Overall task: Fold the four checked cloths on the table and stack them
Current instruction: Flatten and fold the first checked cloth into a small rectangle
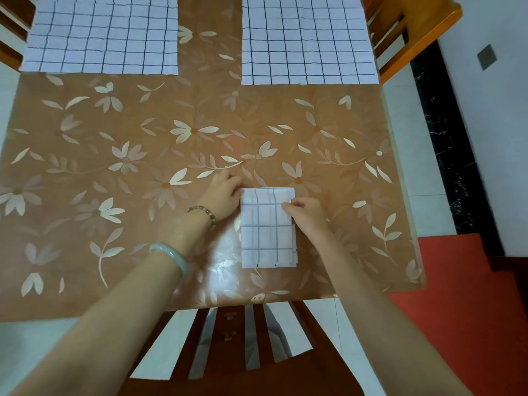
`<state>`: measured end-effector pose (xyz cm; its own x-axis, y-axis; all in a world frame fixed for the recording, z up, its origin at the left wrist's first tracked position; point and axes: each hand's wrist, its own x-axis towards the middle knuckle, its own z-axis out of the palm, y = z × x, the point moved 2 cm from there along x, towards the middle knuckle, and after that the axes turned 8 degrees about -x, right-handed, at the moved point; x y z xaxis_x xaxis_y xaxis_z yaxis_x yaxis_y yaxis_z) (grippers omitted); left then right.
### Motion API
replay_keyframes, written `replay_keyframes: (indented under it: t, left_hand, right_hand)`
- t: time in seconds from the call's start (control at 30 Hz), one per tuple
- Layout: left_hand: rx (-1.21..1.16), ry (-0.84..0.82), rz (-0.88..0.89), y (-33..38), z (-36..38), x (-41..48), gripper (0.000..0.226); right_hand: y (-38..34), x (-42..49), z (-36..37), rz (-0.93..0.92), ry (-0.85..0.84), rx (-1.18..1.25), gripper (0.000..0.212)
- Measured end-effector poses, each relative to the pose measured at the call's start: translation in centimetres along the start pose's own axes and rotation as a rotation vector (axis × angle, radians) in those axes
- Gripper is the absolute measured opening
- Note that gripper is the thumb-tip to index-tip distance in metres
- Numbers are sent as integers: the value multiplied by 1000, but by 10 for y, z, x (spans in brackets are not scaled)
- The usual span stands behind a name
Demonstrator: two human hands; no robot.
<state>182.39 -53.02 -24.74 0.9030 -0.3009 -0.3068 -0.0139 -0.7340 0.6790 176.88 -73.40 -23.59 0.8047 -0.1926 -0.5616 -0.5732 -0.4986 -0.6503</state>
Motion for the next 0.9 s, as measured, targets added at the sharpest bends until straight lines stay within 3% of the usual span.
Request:
replay_keyframes:
  t: [0.1,0.3,0.4,0.53,0.9]
  left_hand:
    - [20,-120,4,-2,-4,11,24]
    - [-37,-159,129,2,-13,18,42]
    - [103,-214,164,1,-13,21,33]
    - [216,-262,55,-13,-15,27,21]
    - [-125,36,-176,-2,-4,23,17]
  right_hand:
    - [1,2,0,11,-3,14,25]
    - [2,2,0,-7,0,-21,20]
    - [2,3,0,-9,-8,-5,21]
    - [1,4,2,-20,27,-33,29]
    - [2,13,9,-53,127,-223,31]
